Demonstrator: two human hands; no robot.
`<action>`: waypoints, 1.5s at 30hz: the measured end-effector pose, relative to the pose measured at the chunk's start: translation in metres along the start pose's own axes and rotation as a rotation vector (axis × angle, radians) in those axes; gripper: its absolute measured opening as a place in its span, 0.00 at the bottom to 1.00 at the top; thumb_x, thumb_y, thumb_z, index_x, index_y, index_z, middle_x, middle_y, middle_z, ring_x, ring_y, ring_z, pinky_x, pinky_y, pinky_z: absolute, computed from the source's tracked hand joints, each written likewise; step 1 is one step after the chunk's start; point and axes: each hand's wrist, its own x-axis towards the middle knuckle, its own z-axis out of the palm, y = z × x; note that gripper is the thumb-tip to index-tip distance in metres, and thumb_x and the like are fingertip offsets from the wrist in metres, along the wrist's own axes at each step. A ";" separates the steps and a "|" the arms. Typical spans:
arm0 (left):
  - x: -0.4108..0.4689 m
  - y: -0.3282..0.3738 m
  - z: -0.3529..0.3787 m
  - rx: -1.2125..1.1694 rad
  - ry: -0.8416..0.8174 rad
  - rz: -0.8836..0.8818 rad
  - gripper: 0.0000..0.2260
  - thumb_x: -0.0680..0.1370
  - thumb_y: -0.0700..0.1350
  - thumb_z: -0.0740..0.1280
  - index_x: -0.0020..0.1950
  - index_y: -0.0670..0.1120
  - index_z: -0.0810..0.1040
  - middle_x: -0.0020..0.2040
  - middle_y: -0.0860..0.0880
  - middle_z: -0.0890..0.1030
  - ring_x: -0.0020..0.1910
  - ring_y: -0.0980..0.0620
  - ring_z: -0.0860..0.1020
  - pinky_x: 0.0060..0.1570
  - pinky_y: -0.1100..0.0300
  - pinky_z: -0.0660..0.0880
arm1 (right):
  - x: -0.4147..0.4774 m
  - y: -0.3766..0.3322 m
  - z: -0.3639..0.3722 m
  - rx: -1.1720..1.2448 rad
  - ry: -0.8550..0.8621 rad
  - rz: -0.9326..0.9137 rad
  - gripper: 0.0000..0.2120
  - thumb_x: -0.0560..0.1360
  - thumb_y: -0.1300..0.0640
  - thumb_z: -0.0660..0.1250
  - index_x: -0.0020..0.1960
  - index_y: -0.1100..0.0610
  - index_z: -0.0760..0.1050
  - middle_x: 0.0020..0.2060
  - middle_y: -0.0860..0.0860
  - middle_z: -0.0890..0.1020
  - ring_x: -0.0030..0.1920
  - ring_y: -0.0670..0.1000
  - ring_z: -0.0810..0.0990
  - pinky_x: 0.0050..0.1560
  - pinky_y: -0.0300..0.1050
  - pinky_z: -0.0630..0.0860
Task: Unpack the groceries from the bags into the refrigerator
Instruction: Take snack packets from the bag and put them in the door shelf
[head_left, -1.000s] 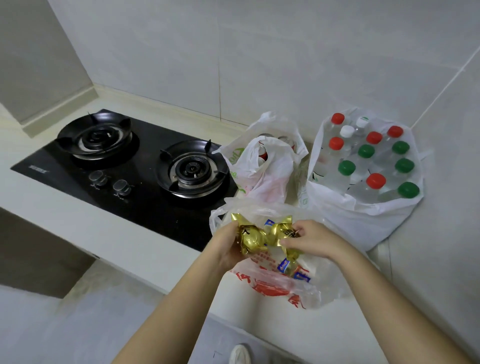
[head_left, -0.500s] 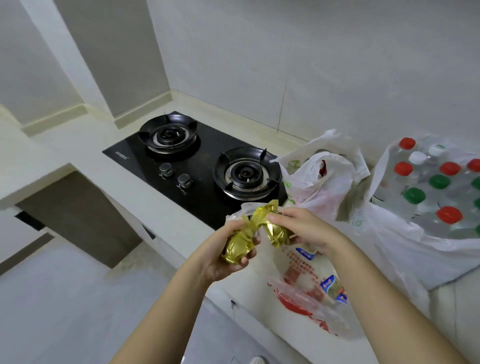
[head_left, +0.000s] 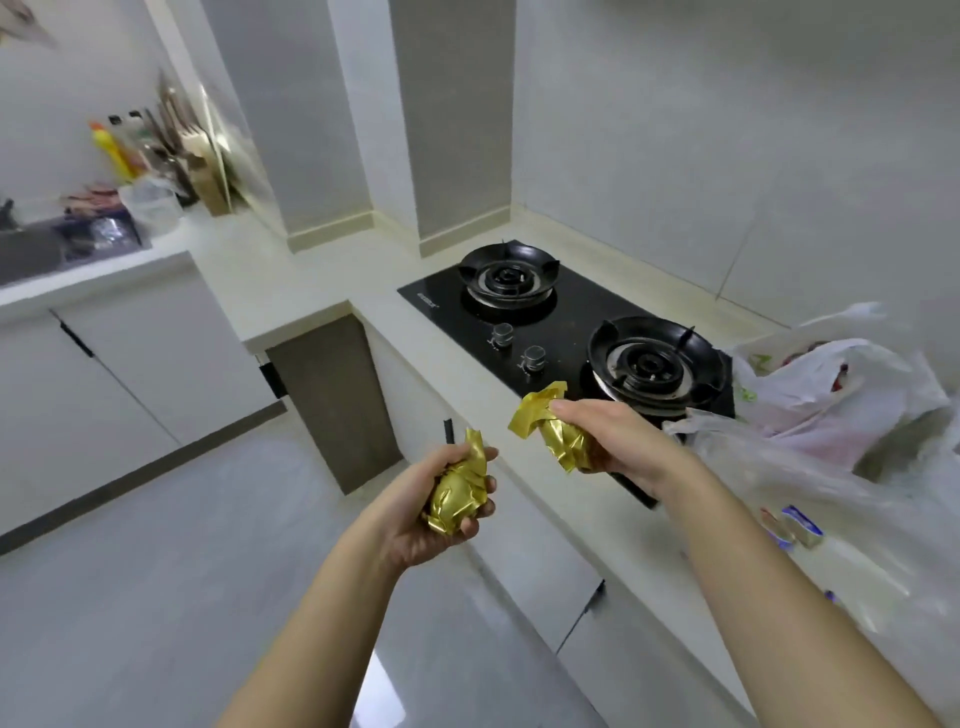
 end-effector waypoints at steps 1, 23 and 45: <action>-0.012 0.002 -0.011 -0.014 0.024 0.024 0.16 0.79 0.47 0.62 0.63 0.41 0.76 0.38 0.43 0.78 0.30 0.49 0.76 0.21 0.63 0.70 | 0.000 -0.004 0.015 -0.001 -0.017 -0.007 0.16 0.77 0.44 0.67 0.52 0.55 0.82 0.36 0.47 0.78 0.36 0.46 0.78 0.45 0.43 0.77; -0.408 0.022 -0.204 0.095 0.945 0.870 0.32 0.69 0.44 0.76 0.70 0.46 0.69 0.51 0.46 0.85 0.49 0.49 0.84 0.49 0.56 0.79 | -0.063 -0.208 0.432 -0.119 -0.895 -0.521 0.23 0.70 0.40 0.68 0.52 0.58 0.79 0.35 0.48 0.80 0.40 0.48 0.80 0.47 0.47 0.80; -0.632 0.060 -0.361 0.354 1.414 0.262 0.16 0.73 0.45 0.75 0.56 0.38 0.81 0.50 0.43 0.84 0.40 0.49 0.83 0.43 0.60 0.82 | -0.248 -0.316 0.699 -0.861 -0.595 -1.481 0.16 0.76 0.51 0.69 0.57 0.58 0.70 0.45 0.53 0.77 0.47 0.56 0.77 0.41 0.49 0.75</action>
